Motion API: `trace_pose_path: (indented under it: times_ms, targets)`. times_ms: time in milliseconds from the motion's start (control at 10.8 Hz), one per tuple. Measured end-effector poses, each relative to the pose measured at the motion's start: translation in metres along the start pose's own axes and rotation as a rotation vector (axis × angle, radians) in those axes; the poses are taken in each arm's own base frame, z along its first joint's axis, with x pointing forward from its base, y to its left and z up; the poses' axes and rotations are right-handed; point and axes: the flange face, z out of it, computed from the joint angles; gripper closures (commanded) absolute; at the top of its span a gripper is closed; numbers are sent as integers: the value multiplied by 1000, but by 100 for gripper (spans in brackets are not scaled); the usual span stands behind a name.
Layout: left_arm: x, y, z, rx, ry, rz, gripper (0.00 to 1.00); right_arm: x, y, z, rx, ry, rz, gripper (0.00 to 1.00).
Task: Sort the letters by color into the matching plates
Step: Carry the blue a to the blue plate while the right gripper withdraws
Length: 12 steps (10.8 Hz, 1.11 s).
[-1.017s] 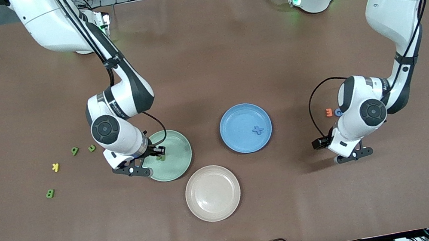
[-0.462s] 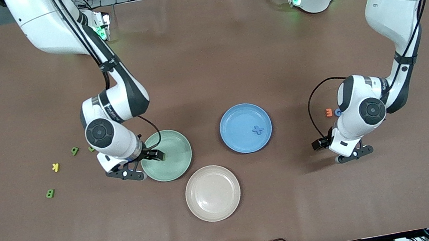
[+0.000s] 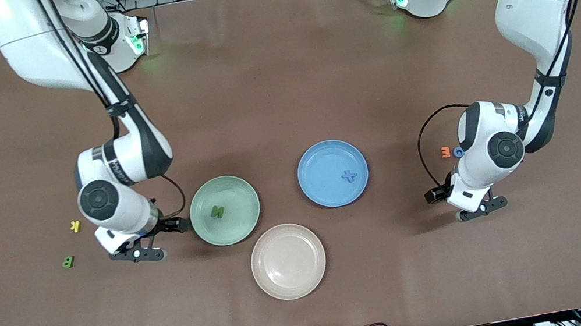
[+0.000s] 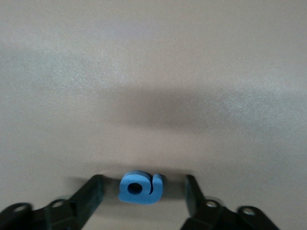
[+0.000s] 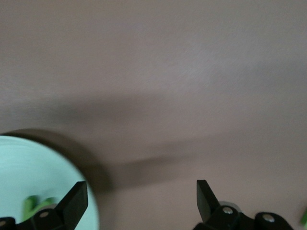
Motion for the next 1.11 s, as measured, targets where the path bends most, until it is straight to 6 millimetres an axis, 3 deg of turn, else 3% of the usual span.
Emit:
trace_pose_path:
  times_ms: [370, 832, 1109]
  targets:
    - [2, 1, -10, -2, 13, 1, 100, 25, 69, 3, 0, 1, -375, 0]
    - [3, 4, -14, -4, 18, 4, 100, 35, 108, 7, 46, 4, -668, 0]
    - [-4, 27, -44, 7, 15, -23, 100, 17, 130, 15, 73, 37, -710, 0]
